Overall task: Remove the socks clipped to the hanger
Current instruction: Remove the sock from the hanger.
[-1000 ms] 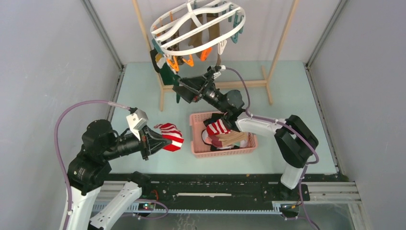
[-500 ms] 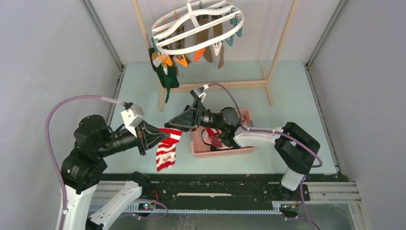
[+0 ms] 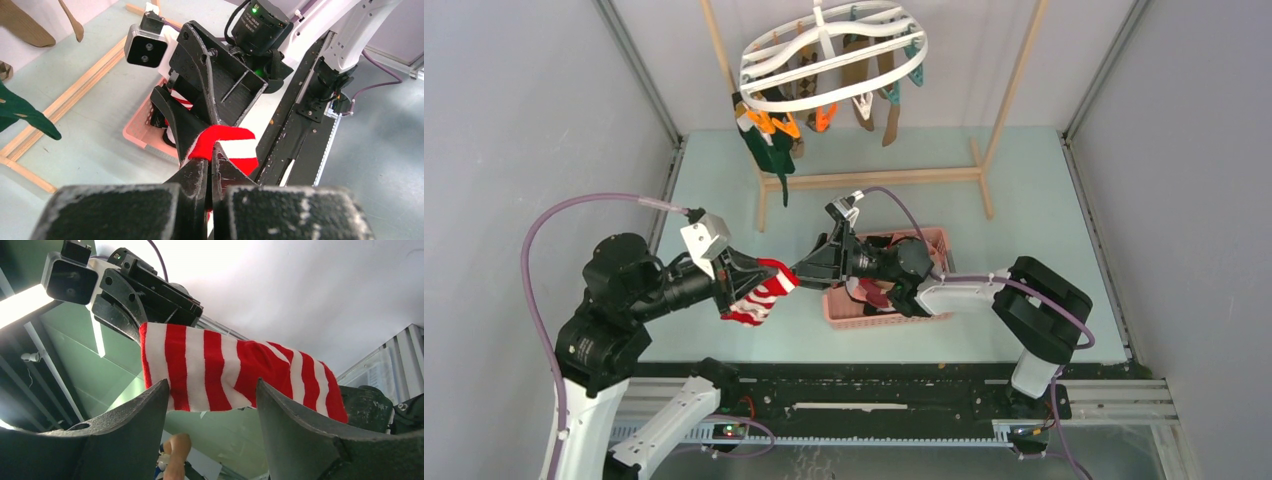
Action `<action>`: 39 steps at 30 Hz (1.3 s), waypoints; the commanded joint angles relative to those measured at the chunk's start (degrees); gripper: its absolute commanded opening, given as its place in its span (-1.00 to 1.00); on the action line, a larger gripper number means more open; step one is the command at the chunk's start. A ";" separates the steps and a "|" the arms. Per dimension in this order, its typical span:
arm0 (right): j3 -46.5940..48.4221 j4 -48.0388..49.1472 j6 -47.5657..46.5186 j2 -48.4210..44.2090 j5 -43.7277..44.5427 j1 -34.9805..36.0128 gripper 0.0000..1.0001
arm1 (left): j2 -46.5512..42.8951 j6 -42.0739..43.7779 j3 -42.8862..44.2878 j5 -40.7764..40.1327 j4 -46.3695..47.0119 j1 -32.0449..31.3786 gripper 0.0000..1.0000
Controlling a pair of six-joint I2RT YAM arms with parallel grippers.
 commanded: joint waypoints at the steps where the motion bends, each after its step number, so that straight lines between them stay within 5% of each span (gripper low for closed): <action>1: 0.66 3.37 0.51 -1.85 -0.33 0.20 0.45 | 1.03 1.32 2.36 -0.94 3.70 -0.25 -1.00; 9: -0.10 -10.93 -9.13 -5.79 0.06 1.05 0.80 | 2.40 -0.17 5.15 -1.02 5.50 -0.24 -1.00; 16: 1.43 -16.38 -14.44 -8.54 6.25 0.08 0.65 | 1.97 -3.97 4.83 0.64 5.89 -0.30 -1.00; 27: 7.86 -21.96 -19.58 -6.47 3.10 1.07 0.40 | 0.77 -8.20 5.34 1.88 6.16 -0.24 -1.00; 34: 7.81 -35.94 -35.66 -10.09 2.42 4.00 0.52 | 1.34 -8.49 7.04 2.65 6.18 -0.25 -1.00; 39: 7.82 -33.89 -39.72 -10.85 5.70 4.77 0.51 | 1.39 -9.36 6.86 3.22 6.20 -0.26 -1.00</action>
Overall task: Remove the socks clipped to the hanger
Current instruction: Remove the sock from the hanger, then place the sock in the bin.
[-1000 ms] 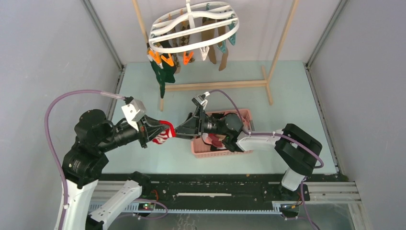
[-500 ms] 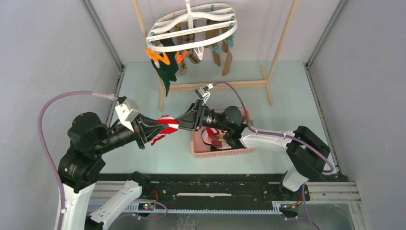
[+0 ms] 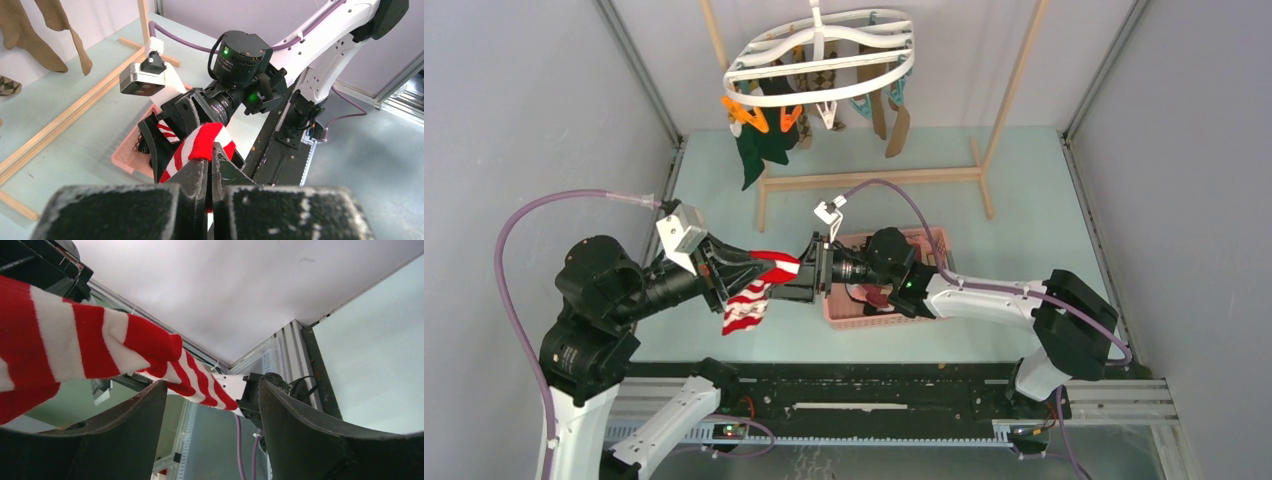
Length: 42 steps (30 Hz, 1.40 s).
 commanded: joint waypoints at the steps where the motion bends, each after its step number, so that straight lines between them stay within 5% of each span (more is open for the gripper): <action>1: 1.76 1.73 -7.34 -3.22 2.52 0.55 0.49 | 0.38 -1.51 2.10 1.37 1.63 -0.24 -1.00; 10: 4.47 10.62 -1.40 -0.87 -3.07 0.51 0.09 | 0.51 -0.76 1.48 0.51 1.47 -0.24 -1.00; 17: 4.24 11.76 2.13 -0.64 -3.79 -1.08 -0.98 | 0.54 -0.51 0.59 0.16 1.57 -0.24 -0.99; 19: 2.69 10.51 2.80 -1.89 -2.91 -2.60 -1.00 | 0.20 0.50 0.35 -1.03 0.64 -0.24 -0.84; 22: -3.17 7.80 4.26 -5.47 -1.31 -6.40 -1.00 | -0.33 2.78 -0.52 -3.22 -2.36 -0.24 -0.08; 26: -11.32 -8.07 -1.35 -15.57 5.85 -10.92 -1.00 | -1.87 5.96 -3.93 -5.51 -5.53 -0.24 0.51; 32: -13.69 -32.47 -10.19 -22.90 16.30 -14.00 -1.00 | -3.95 6.15 -9.62 -5.34 -6.21 -0.26 0.76; 36: -14.01 -40.29 -12.06 -20.98 17.29 -16.12 -1.00 | -4.65 5.69 -11.30 -6.43 -6.23 -0.25 0.98; 42: -14.02 -50.67 -14.59 -16.96 27.45 -15.20 -1.00 | -5.50 5.32 -13.09 -8.70 -7.02 -0.11 1.00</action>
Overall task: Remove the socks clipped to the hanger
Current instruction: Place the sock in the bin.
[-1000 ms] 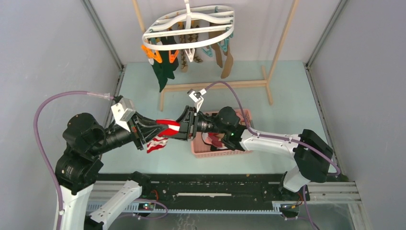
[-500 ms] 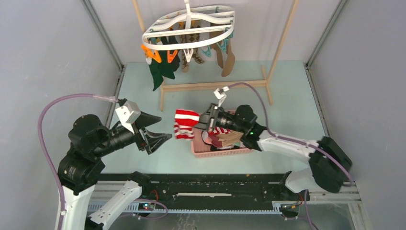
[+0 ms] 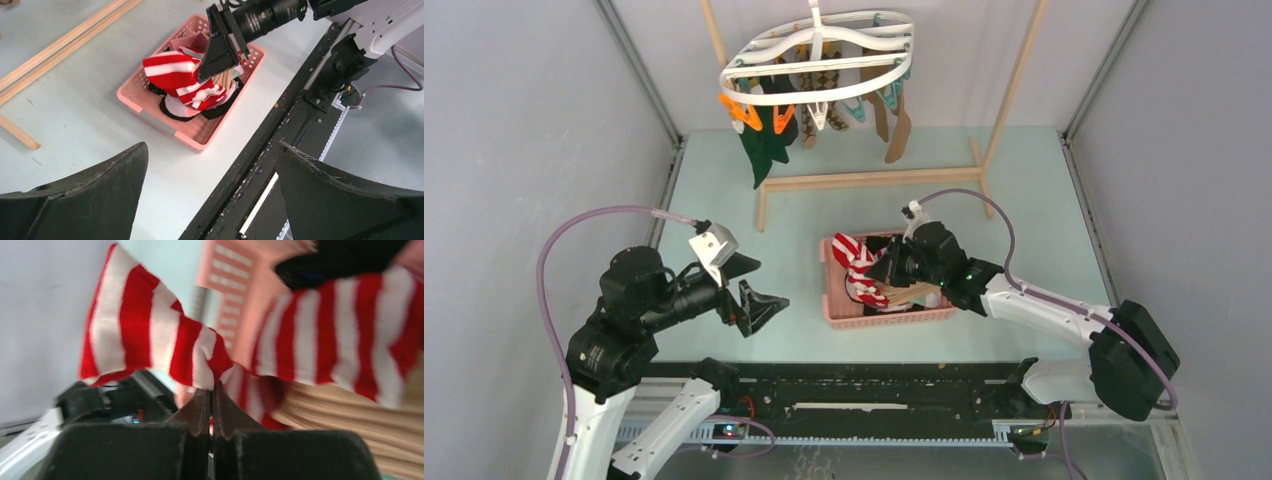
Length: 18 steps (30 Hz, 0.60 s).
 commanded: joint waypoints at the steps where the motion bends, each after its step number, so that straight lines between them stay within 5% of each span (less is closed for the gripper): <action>1: -0.01 -11.19 -4.48 1.52 11.64 0.88 -1.00 | -0.88 0.30 -2.25 -2.20 -0.10 -0.07 1.00; 6: 2.84 -15.67 -6.97 1.98 17.66 2.10 -0.96 | -1.58 -1.16 -4.40 -2.26 1.41 1.90 1.00; 10: 6.90 -21.56 -9.86 0.30 20.19 4.15 -0.47 | -0.88 -3.15 -4.85 0.37 3.04 6.58 1.00; 13: 7.82 -21.79 -10.90 -3.67 15.39 3.79 -0.07 | 0.45 -4.38 -5.13 3.46 4.08 11.20 1.00; 18: 10.98 -20.76 -8.58 -5.62 -0.43 -1.20 -0.11 | 2.30 -5.27 -4.59 7.80 4.98 18.20 1.00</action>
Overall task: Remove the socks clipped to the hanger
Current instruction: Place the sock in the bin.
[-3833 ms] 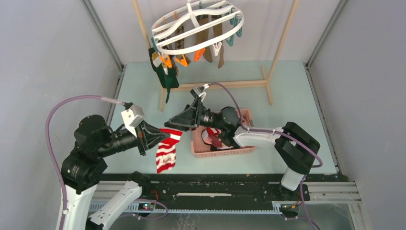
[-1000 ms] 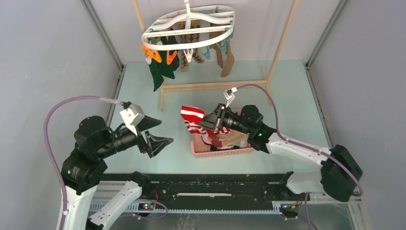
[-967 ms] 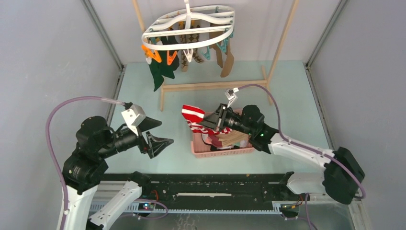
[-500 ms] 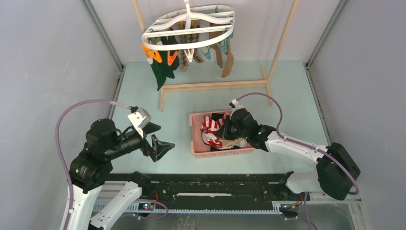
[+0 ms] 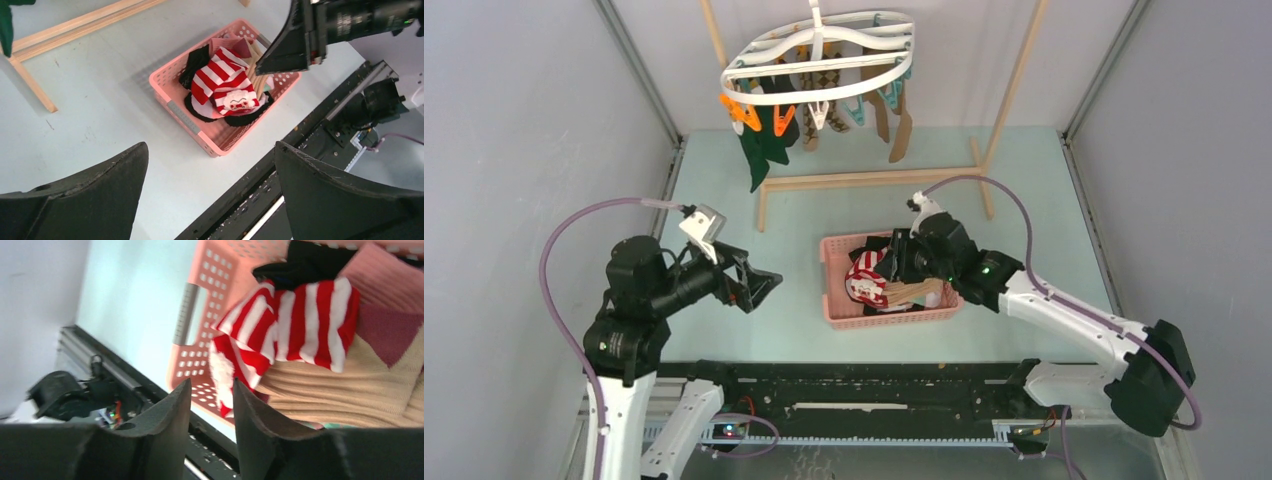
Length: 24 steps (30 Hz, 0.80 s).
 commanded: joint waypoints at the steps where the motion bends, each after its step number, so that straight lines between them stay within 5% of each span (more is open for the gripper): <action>1: 4.15 1.69 0.99 -1.09 -12.04 -3.48 -0.17 | 2.01 -1.99 -0.41 5.31 2.99 5.25 1.00; 12: 2.42 17.18 9.59 17.51 -14.10 -3.98 -0.79 | 9.97 -2.30 1.64 8.92 2.91 18.87 1.00; 18: -6.38 21.33 13.57 19.67 3.94 -2.83 -0.86 | 15.47 -1.45 3.41 7.35 3.82 22.22 1.00; 24: -8.03 22.18 10.83 15.69 12.75 -0.23 -0.75 | 19.27 -2.15 4.68 7.60 4.33 24.64 1.00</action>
